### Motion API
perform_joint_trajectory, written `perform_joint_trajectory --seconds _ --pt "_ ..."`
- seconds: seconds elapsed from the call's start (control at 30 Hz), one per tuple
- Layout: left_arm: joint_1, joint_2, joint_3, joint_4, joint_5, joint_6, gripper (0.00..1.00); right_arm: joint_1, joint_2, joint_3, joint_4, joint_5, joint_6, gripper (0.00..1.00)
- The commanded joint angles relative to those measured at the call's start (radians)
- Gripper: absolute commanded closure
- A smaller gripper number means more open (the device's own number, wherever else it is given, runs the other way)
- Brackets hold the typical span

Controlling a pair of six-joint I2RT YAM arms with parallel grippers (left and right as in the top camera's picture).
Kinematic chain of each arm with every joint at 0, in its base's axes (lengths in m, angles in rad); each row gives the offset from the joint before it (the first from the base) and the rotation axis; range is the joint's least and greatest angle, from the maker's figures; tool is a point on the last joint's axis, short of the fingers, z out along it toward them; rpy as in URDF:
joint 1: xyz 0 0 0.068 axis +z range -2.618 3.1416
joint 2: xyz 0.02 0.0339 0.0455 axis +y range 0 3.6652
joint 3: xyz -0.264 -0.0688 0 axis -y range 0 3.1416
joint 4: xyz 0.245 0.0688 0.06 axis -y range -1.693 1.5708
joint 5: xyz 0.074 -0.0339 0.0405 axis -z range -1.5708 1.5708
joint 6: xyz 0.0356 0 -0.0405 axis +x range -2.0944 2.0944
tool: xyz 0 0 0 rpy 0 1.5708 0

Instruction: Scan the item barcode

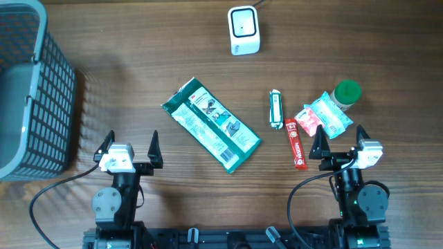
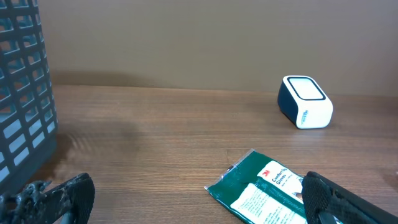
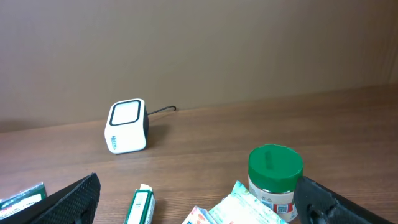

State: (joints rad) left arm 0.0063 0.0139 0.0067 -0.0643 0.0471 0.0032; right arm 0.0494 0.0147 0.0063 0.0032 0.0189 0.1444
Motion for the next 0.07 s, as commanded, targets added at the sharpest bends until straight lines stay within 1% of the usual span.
perform_joint_trajectory --seconds 0.0,0.03 --pt "-0.005 -0.009 -0.001 -0.011 0.0 0.019 0.0 -0.005 -0.007 -0.001 0.003 -0.017 -0.013 0.0" --pt "-0.005 -0.009 -0.001 -0.011 0.0 0.019 0.0 -0.005 -0.007 -0.001 0.003 -0.017 -0.013 0.0"
